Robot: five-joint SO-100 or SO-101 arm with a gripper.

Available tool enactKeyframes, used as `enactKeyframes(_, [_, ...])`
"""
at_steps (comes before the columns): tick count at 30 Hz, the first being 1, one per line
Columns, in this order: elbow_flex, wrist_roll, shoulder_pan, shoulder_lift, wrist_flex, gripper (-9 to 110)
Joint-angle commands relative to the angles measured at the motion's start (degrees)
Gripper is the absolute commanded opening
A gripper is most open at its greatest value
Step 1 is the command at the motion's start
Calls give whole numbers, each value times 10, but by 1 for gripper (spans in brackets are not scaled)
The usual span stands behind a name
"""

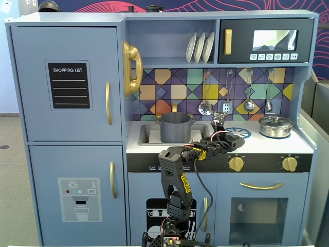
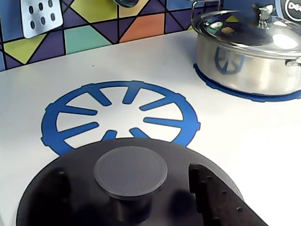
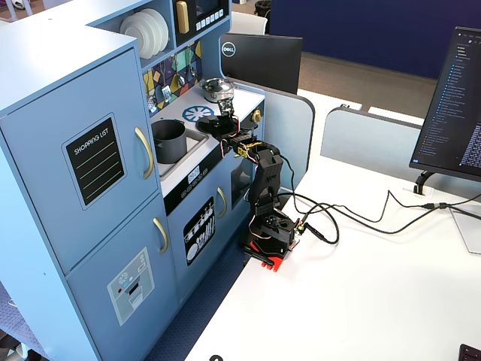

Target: Pick up the lid from the counter and put it on the gray recipient

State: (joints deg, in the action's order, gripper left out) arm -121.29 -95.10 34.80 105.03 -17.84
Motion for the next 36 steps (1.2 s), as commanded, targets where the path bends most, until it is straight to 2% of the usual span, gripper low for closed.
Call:
enactKeyframes(1, [35, -10, -2, 3, -15, 9])
enactKeyframes(3, [33, -12, -4, 3, -15, 0])
enactKeyframes(16, [27, -10, -28, 62, -8, 0])
enactKeyframes(26, [123, -30, -49, 149, 104, 0])
enactKeyframes(36, [185, -5, -134, 247, 238, 0])
